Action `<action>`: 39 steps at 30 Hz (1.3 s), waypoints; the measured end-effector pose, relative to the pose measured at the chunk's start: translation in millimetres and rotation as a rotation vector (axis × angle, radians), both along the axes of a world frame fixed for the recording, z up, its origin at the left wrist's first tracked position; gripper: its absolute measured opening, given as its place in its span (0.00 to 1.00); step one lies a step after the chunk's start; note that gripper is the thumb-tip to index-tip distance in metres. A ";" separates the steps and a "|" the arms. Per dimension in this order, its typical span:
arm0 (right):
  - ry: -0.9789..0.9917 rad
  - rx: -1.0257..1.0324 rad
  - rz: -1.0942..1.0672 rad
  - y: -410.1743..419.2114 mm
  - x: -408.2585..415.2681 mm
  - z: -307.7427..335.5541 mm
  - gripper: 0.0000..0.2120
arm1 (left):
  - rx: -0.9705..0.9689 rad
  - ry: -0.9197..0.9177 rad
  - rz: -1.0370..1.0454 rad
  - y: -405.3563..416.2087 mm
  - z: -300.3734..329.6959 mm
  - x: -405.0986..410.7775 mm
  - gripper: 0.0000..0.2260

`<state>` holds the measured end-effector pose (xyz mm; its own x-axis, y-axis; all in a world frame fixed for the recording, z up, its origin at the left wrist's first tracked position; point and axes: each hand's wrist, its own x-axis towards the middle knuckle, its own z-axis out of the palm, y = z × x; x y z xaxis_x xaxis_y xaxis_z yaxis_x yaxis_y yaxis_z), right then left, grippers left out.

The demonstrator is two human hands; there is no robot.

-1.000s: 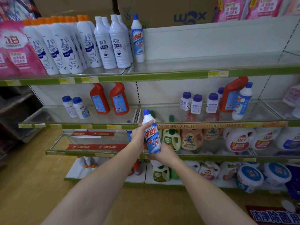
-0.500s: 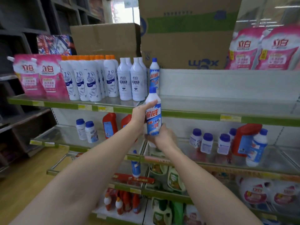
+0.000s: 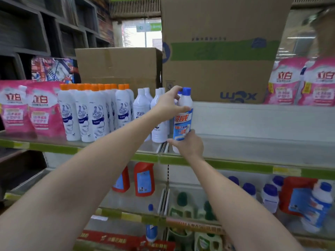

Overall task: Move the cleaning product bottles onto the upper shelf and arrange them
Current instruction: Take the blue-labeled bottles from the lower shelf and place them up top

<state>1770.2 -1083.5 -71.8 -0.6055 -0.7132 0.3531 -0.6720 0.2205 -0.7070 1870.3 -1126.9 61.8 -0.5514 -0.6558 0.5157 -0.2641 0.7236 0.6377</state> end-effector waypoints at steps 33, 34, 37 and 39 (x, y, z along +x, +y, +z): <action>-0.256 0.109 0.109 -146.0 -64.8 -17.7 0.34 | -0.281 -0.340 0.094 -143.6 4.9 -73.5 0.31; -0.264 0.110 0.101 -145.8 -63.6 -18.0 0.34 | -0.287 -0.335 0.102 -143.1 3.6 -74.2 0.30; -0.277 0.082 0.054 -144.4 -56.6 -22.7 0.34 | -0.303 -0.319 0.125 -140.2 -0.6 -74.5 0.28; -0.257 0.065 0.004 -139.5 -47.8 -25.8 0.35 | -0.355 -0.314 0.150 -138.2 -3.4 -72.4 0.27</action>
